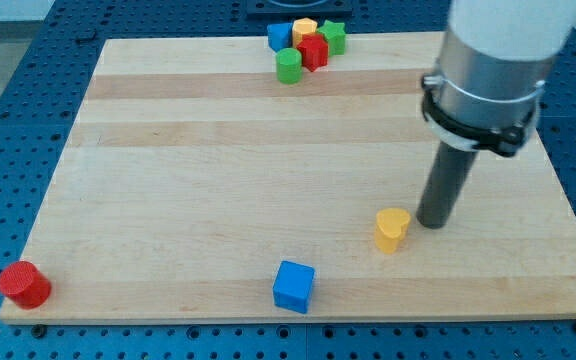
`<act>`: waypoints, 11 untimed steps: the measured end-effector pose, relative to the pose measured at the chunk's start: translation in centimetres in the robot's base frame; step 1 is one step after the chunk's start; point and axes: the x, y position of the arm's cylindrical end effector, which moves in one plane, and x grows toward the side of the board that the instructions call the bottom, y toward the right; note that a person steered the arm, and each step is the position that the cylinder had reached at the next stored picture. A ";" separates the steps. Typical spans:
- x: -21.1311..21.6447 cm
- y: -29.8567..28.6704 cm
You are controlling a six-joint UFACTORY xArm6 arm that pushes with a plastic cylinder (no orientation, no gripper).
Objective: Slide the yellow heart below the red star
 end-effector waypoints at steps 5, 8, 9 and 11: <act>-6.6 -11.1; -19.2 -18.4; -19.3 -18.5; -21.3 -16.2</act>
